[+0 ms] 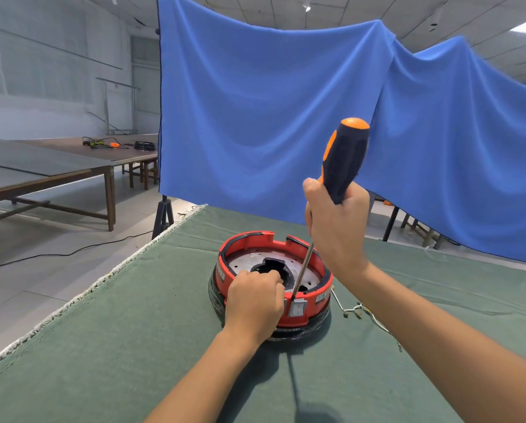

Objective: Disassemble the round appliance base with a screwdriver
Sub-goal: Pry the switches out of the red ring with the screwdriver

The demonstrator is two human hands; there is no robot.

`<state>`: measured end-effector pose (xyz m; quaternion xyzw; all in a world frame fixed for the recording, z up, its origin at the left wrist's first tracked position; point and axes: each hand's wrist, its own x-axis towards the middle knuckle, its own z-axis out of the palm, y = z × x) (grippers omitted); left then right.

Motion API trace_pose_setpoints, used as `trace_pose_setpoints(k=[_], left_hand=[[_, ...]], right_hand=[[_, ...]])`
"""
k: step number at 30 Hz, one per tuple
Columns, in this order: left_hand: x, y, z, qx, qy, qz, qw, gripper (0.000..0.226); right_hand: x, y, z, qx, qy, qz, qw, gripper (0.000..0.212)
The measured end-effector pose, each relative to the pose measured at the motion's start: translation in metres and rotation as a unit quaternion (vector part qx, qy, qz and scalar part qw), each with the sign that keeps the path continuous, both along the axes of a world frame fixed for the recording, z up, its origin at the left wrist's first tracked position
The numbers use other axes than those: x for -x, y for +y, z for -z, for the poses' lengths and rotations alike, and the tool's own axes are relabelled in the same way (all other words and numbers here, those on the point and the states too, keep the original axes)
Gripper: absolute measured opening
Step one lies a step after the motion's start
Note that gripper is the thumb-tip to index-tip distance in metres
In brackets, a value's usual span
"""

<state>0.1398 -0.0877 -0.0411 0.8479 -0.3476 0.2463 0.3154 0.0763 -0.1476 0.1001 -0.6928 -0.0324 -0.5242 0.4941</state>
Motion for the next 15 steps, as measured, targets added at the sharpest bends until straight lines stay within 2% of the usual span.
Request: trace_pose_setpoints(k=[5,12,15], left_hand=[[0.004,0.001,-0.003,-0.001,-0.006,-0.004,1.000,0.034],[0.002,0.001,-0.003,-0.003,0.001,-0.010,1.000,0.042],[0.003,0.000,-0.001,0.007,0.001,-0.008,1.000,0.028]], right_hand=[[-0.003,0.002,0.002,-0.001,-0.001,-0.002,1.000,0.036],[0.002,-0.014,0.002,-0.117,-0.050,0.083,0.988,0.036],[0.006,-0.020,0.006,-0.146,-0.062,0.099,0.982,0.030]])
